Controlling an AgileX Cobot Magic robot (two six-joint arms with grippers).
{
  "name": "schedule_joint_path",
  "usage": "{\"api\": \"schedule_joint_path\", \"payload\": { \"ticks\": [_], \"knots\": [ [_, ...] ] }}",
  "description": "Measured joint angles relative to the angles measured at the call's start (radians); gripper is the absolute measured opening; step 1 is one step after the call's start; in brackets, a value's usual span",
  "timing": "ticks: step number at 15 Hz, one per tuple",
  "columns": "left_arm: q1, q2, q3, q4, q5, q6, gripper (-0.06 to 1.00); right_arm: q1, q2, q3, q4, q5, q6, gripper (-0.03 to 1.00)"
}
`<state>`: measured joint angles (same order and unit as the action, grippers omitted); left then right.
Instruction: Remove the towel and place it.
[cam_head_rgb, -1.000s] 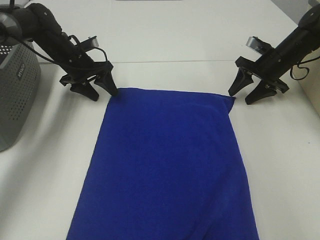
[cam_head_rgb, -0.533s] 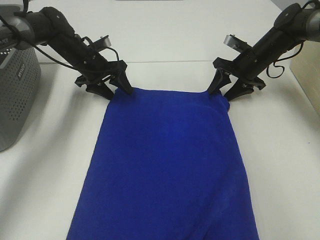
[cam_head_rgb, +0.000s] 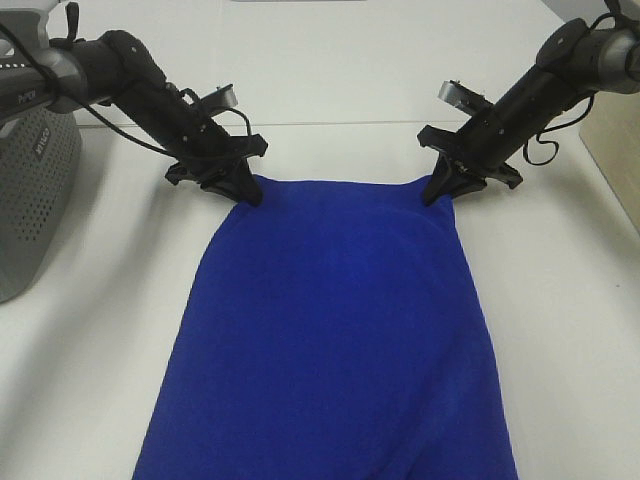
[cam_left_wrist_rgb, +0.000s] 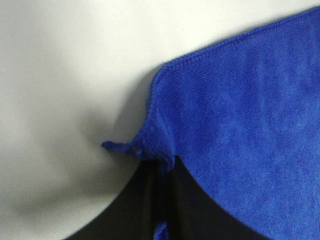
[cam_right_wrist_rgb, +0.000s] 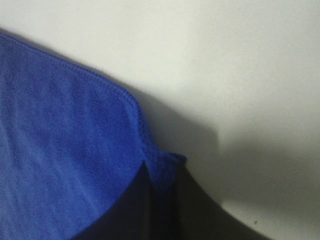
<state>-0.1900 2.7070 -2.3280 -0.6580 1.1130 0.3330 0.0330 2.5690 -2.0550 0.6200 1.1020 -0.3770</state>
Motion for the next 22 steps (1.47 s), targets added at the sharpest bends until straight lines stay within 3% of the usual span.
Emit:
{"api": "schedule_joint_path", "payload": {
  "ticks": [1, 2, 6, 12, 17, 22],
  "knots": [
    [0.000, 0.001, 0.000, 0.000, -0.001, 0.015, 0.01, 0.000, 0.003, 0.000, 0.003, 0.000, -0.010, 0.05],
    [0.000, 0.001, 0.000, -0.001, -0.001, 0.022, 0.00, 0.000, 0.003, 0.000, 0.003, 0.000, -0.024, 0.03],
    [0.000, 0.003, -0.020, 0.013, 0.003, 0.029, 0.00, 0.001, 0.006, -0.019, -0.003, 0.007, -0.026, 0.03],
    [0.000, 0.011, -0.196, 0.074, 0.023, 0.032, 0.00, 0.001, 0.027, -0.205, -0.046, 0.014, -0.057, 0.03],
    [0.000, 0.011, -0.207, 0.119, -0.086, 0.032, 0.00, 0.002, 0.027, -0.281, -0.033, -0.112, -0.130, 0.03],
    [0.000, 0.011, -0.207, 0.129, -0.265, 0.081, 0.00, 0.002, 0.028, -0.281, 0.026, -0.236, -0.232, 0.03]
  ]
}}
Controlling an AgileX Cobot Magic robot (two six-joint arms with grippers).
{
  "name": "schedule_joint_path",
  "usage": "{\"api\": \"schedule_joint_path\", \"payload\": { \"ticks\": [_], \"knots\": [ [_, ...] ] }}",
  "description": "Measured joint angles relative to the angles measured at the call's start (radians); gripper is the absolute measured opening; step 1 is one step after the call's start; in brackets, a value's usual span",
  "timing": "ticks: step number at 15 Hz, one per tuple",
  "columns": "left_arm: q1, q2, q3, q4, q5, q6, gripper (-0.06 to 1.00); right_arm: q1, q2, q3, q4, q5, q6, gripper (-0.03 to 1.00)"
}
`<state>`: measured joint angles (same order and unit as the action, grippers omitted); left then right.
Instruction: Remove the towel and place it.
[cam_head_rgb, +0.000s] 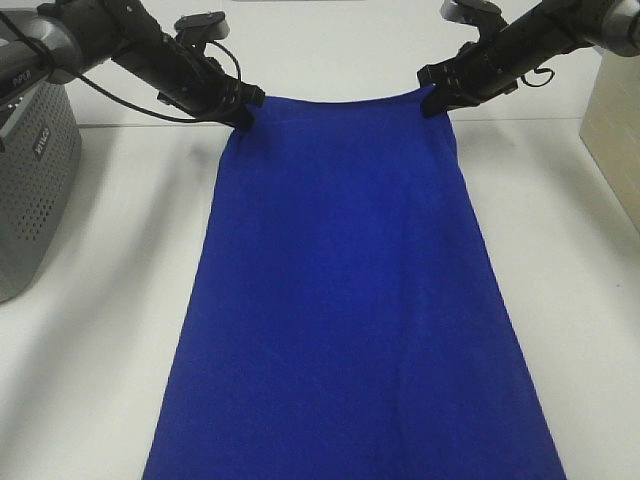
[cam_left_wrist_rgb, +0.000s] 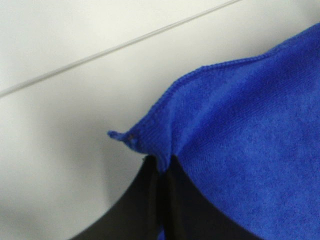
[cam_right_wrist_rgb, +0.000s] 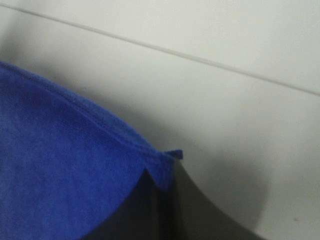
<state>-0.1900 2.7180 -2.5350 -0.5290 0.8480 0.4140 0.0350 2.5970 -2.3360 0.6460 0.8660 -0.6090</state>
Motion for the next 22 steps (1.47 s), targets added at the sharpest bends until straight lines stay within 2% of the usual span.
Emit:
{"api": "schedule_joint_path", "payload": {
  "ticks": [5, 11, 16, 20, 22],
  "knots": [
    [0.000, 0.000, 0.000, 0.000, -0.137, 0.078, 0.00, 0.000, 0.000, 0.000, 0.101, -0.129, -0.117, 0.03],
    [-0.001, 0.000, 0.000, 0.000, -0.222, 0.119, 0.00, 0.000, 0.000, 0.000, 0.130, -0.188, -0.159, 0.03],
    [-0.004, 0.000, 0.000, 0.003, -0.229, 0.133, 0.00, 0.000, 0.000, 0.000, 0.134, -0.212, -0.173, 0.03],
    [-0.004, 0.000, 0.000, 0.064, -0.230, 0.133, 0.00, 0.000, 0.031, 0.000, 0.267, -0.221, -0.305, 0.03],
    [-0.004, 0.000, 0.000, 0.091, -0.230, 0.133, 0.00, 0.000, 0.046, 0.000, 0.289, -0.233, -0.340, 0.03]
  ]
}}
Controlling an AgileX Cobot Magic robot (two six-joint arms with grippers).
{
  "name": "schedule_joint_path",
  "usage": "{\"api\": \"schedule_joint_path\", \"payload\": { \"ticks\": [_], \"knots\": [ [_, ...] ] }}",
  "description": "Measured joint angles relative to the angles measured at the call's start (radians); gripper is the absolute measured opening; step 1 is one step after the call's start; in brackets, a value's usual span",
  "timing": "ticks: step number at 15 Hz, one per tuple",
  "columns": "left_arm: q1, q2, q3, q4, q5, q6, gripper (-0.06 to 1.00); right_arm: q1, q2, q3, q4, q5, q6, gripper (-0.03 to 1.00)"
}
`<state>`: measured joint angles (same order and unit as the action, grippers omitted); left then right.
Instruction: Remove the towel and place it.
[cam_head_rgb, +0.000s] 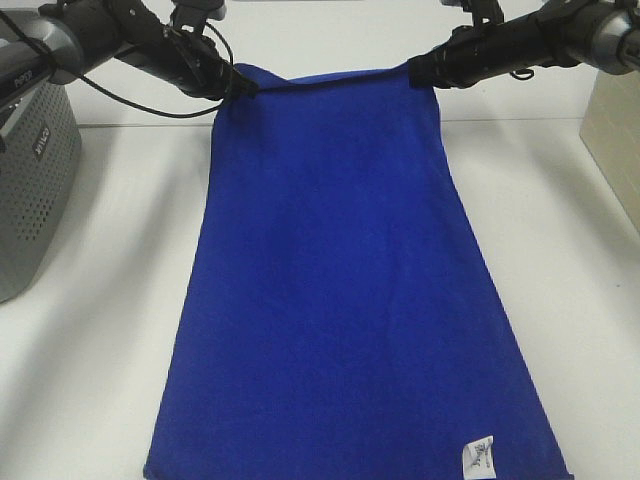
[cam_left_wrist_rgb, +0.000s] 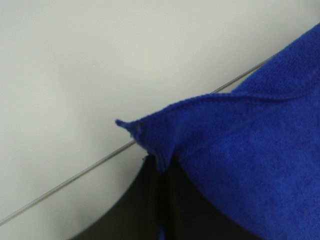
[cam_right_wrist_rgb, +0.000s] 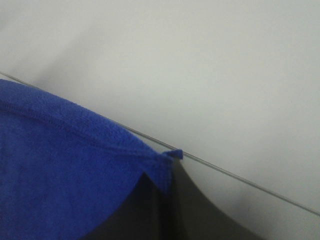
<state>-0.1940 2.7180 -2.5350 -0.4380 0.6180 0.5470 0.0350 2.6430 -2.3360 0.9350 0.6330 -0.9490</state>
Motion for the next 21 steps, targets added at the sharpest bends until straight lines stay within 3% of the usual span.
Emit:
{"api": "schedule_joint_path", "payload": {
  "ticks": [7, 18, 21],
  "knots": [
    [0.000, 0.037, 0.000, 0.005, -0.020, 0.000, 0.00, 0.000, 0.038, 0.000, 0.006, -0.024, -0.003, 0.04],
    [0.000, 0.050, 0.000, 0.014, -0.108, 0.000, 0.00, 0.000, 0.058, 0.000, 0.006, -0.075, -0.028, 0.25],
    [0.000, 0.050, 0.000, 0.026, -0.108, 0.000, 0.06, 0.000, 0.058, 0.000, 0.006, -0.083, -0.028, 0.37]
  ]
}}
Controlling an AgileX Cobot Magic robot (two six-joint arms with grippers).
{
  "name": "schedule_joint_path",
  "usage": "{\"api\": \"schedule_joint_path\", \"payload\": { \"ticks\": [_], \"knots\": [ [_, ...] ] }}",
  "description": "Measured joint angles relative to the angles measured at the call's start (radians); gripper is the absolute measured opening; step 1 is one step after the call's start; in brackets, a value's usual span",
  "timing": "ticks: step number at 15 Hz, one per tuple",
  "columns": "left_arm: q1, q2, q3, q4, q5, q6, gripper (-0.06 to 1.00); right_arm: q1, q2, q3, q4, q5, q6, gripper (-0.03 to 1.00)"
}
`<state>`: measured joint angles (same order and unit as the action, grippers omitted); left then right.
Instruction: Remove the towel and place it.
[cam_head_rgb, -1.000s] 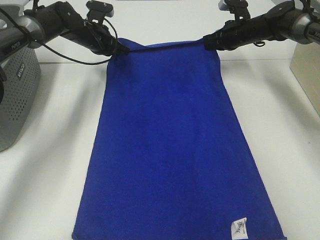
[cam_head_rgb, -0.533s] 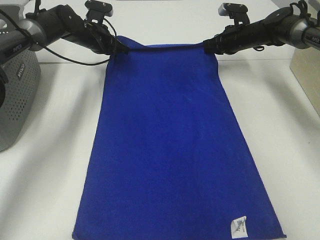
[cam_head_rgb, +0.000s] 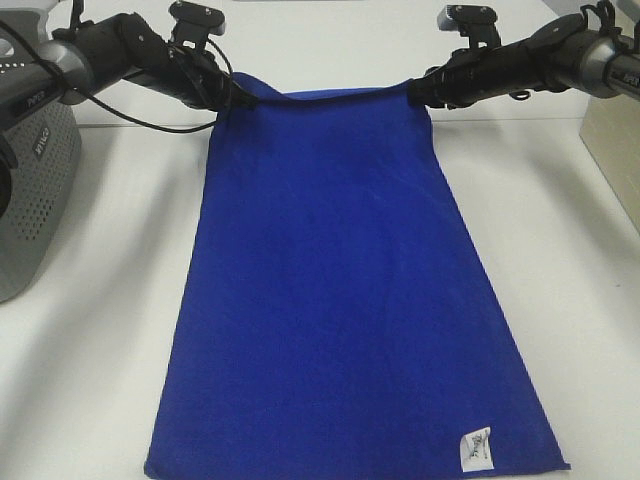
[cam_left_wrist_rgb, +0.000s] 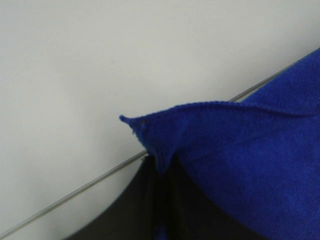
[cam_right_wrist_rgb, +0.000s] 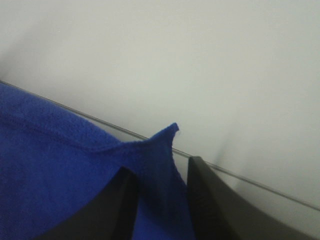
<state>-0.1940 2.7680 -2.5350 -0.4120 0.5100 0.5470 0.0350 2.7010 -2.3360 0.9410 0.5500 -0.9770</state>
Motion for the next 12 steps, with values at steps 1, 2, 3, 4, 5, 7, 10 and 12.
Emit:
{"api": "schedule_joint_path", "payload": {
  "ticks": [1, 2, 3, 4, 5, 7, 10, 12],
  "knots": [
    [0.000, 0.000, 0.000, 0.009, 0.000, 0.000, 0.13, 0.000, 0.000, 0.000, 0.000, 0.000, 0.000, 0.43],
    [0.000, 0.000, 0.000, 0.011, -0.008, 0.000, 0.25, 0.000, 0.000, 0.000, 0.000, -0.001, 0.000, 0.50],
    [0.000, 0.000, 0.000, 0.012, -0.023, 0.000, 0.40, 0.000, 0.000, 0.000, 0.000, -0.002, 0.000, 0.57],
    [0.000, 0.000, 0.000, 0.012, -0.044, -0.001, 0.61, 0.000, 0.000, 0.000, -0.012, -0.016, 0.000, 0.64],
    [0.000, 0.000, 0.000, 0.012, -0.044, -0.002, 0.65, -0.001, 0.000, 0.000, -0.024, -0.017, 0.000, 0.64],
    [0.000, 0.000, 0.000, 0.012, -0.044, -0.003, 0.66, -0.001, 0.000, 0.000, -0.069, 0.004, 0.000, 0.65],
    [0.000, -0.002, 0.000, 0.056, -0.012, -0.003, 0.67, -0.011, -0.003, 0.000, -0.121, 0.110, 0.038, 0.65],
    [0.000, -0.030, 0.000, 0.122, 0.031, -0.003, 0.67, -0.014, -0.028, 0.000, -0.180, 0.202, 0.097, 0.65]
  ]
}}
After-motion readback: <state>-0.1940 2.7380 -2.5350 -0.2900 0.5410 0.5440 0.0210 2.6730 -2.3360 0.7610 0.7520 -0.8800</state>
